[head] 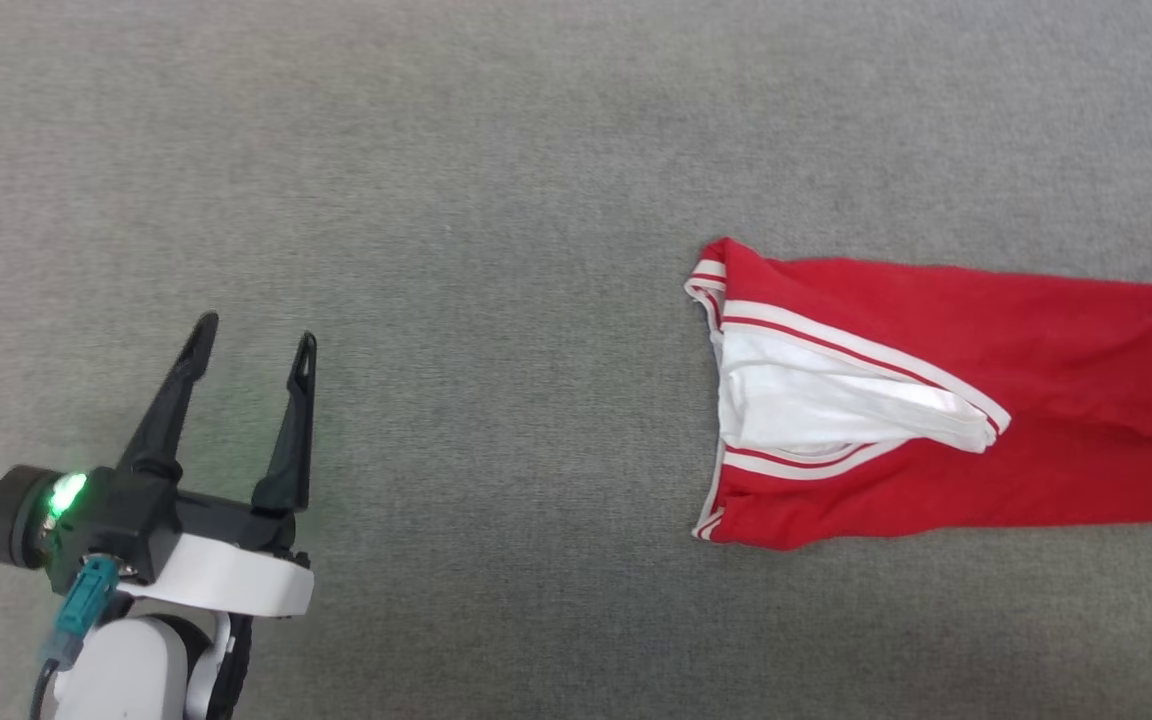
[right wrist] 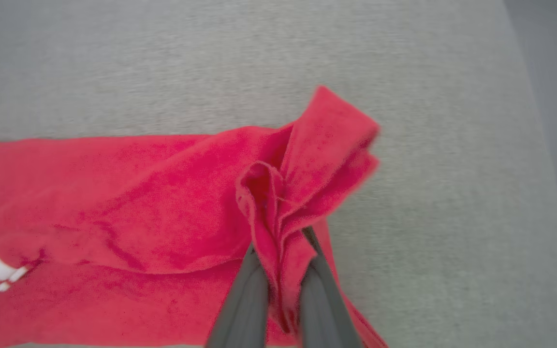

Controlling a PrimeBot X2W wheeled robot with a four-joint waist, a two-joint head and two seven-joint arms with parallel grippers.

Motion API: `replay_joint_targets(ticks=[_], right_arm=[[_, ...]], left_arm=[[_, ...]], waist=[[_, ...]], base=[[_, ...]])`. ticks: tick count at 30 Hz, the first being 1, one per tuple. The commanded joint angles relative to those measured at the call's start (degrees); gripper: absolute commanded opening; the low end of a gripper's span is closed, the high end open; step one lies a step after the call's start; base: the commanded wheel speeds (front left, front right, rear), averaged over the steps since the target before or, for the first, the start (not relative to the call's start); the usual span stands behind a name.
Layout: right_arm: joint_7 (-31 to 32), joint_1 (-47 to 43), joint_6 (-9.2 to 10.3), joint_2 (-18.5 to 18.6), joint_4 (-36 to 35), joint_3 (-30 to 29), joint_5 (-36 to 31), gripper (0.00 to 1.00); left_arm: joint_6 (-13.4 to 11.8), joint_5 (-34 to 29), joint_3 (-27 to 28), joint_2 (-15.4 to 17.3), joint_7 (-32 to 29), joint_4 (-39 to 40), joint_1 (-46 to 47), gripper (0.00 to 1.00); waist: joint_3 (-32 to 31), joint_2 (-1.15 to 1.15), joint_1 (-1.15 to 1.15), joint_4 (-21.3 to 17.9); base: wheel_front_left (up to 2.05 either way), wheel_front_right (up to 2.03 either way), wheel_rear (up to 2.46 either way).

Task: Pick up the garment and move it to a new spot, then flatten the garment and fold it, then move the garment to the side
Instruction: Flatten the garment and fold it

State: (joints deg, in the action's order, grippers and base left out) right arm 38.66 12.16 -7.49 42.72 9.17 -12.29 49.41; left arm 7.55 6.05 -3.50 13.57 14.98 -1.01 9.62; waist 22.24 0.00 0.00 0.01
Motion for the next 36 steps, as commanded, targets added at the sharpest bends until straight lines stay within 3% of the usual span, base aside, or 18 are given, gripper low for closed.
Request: replay_joint_targets(ticks=[1, 10, 15, 21, 33, 34, 35, 36], right_arm=[[0.42, -0.66, 0.01, -0.52, -1.89, 0.97, 0.27, 0.0], [5.72, 0.56, 0.01, -2.83, -18.91, 13.99, -1.41, 0.0], [8.85, 4.28, 0.01, -4.61, -22.98, 21.05, -3.19, 0.0], [10.73, 10.39, 0.01, -7.32, -21.7, 29.19, -4.35, 0.0], [6.67, 15.96, 0.01, -8.72, -9.37, 39.71, -3.95, 0.0], [5.89, 16.2, 0.01, -8.68, -8.96, 40.06, -3.92, 0.22], [4.99, 16.51, 0.01, -8.84, -8.58, 40.16, -3.69, 0.56], [4.08, 16.6, 0.01, -8.98, -8.13, 40.04, -3.39, 1.0]], left_arm=[[-0.16, 0.24, 0.33, -0.13, 0.25, -0.05, -0.68, 1.0], [-0.16, 0.34, 0.86, -2.17, 0.25, 0.08, -1.97, 1.0], [-0.16, 0.89, 0.23, -3.45, 0.25, -0.03, -2.09, 1.0], [-0.16, 1.68, -0.44, -4.33, 0.25, -0.99, -1.43, 1.0], [-0.16, 2.4, -1.44, -5.17, 0.25, -2.83, 0.32, 1.0], [-0.16, 2.41, -1.41, -5.09, 0.25, -3.0, 0.29, 1.0], [-0.16, 2.38, -1.33, -4.98, 0.25, -3.12, 0.22, 1.0], [-0.16, 2.38, -1.29, -4.88, 0.25, -3.22, 0.1, 1.0]], waist=[[-0.67, 0.0, 0.0, 0.64], [-2.76, 0.0, 0.0, 4.28], [-2.89, 0.0, 0.0, 6.74], [-2.31, 0.0, 0.0, 9.25], [-2.17, 0.0, 0.0, 11.56], [-2.37, 0.0, 0.0, 11.4], [-2.64, 0.0, 0.0, 11.13], [-2.92, 0.0, 0.0, 10.86]], base=[[0.0, 0.0, 0.0], [0.0, 0.0, 0.0], [0.0, 0.0, 0.0], [0.0, 0.0, 0.0], [0.0, 0.0, 0.0], [0.0, 0.0, 0.0], [0.0, 0.0, 0.0], [0.0, 0.0, 0.0]])
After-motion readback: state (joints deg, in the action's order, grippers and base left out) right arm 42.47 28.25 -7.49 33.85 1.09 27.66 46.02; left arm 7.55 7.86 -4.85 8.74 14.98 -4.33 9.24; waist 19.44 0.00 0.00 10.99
